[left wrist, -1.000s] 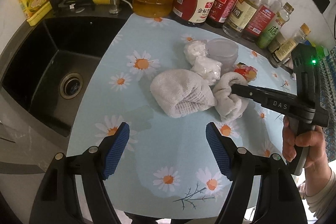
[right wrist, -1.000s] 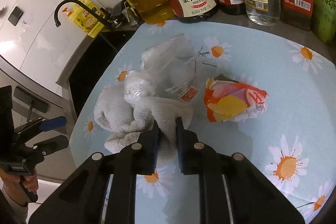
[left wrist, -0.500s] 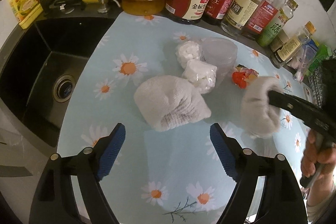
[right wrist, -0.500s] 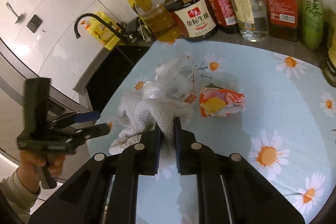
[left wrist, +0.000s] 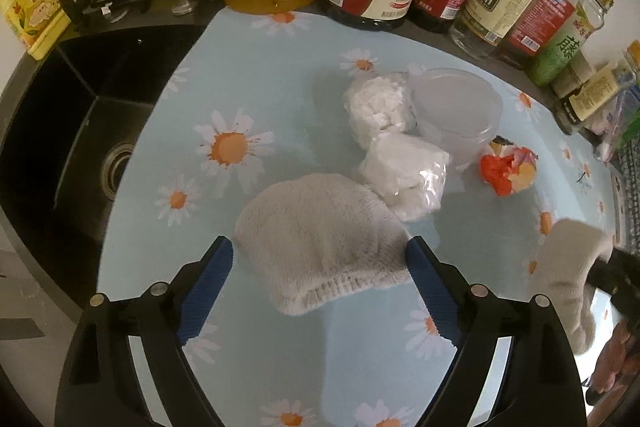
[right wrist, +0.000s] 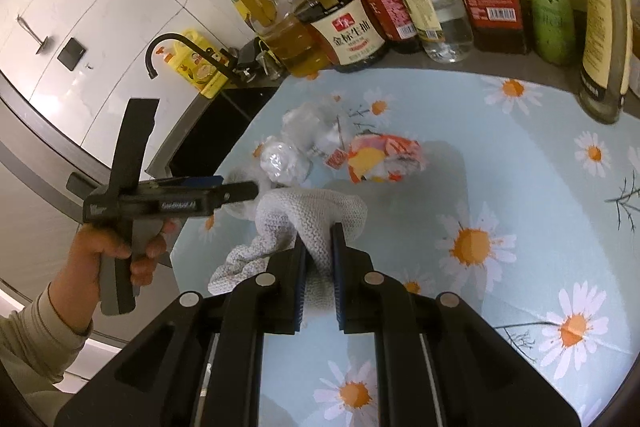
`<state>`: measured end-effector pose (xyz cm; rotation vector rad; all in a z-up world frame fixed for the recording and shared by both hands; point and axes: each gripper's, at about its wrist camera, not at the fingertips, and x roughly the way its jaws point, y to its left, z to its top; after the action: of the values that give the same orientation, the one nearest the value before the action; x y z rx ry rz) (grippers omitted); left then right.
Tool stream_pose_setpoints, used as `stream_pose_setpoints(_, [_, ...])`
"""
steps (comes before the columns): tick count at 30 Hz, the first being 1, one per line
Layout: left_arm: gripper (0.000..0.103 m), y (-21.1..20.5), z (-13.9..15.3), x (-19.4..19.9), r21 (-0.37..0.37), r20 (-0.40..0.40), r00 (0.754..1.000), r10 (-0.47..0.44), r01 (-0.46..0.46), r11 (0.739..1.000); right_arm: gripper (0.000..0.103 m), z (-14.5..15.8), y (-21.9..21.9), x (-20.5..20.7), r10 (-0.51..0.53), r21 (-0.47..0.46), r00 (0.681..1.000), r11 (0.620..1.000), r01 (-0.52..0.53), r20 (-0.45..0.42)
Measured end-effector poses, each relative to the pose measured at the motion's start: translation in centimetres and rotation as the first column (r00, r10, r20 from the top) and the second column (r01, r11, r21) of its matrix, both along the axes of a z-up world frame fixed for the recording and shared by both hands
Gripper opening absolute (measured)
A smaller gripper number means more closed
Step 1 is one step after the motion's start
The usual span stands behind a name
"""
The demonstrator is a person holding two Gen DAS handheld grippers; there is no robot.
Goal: Collect trash
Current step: 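Close the left tool on the other white knit cloth while the right holds its cloth, then carry both held white cloths down over the black trash bin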
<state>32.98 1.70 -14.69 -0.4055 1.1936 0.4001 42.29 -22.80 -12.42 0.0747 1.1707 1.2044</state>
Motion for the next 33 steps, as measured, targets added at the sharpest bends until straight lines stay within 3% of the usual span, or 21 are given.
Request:
stream_pose_setpoints(2, [0.084,0.1,-0.4,0.4,0.009,-0.009,1.0,-0.004,0.004,1.0,0.013,-0.3,-0.2,0.1,-0.004,-0.013,1.0,1.0,0.004,-0.005])
stream_pose_setpoints(6, [0.064,0.1,-0.8,0.6,0.003,-0.01,1.0,-0.014,0.014,1.0,0.013,-0.7,-0.4,0.2,-0.005,-0.028,1.0,1.0,0.005,-0.014])
stream_pose_setpoints(15, [0.04,-0.5,-0.2,0.1,0.031,0.008,1.0,-0.029,0.028,0.999,0.013,-0.8,-0.2,0.0,0.009,-0.014,1.0,1.0,-0.009,-0.019])
stream_pose_setpoints(22, [0.031,-0.4,0.5,-0.9,0.029,0.019,0.999,-0.035,0.034,0.999,0.013,-1.1,-0.2,-0.6,0.002,-0.009,1.0,1.0,-0.002,-0.028])
stream_pose_setpoints(33, [0.03,-1.3,2.2,-4.0,0.016,0.069,0.994,-0.09,0.089,0.996,0.013,-0.1,0.3,-3.1,-0.022,-0.025,1.0,0.999,0.022,-0.002])
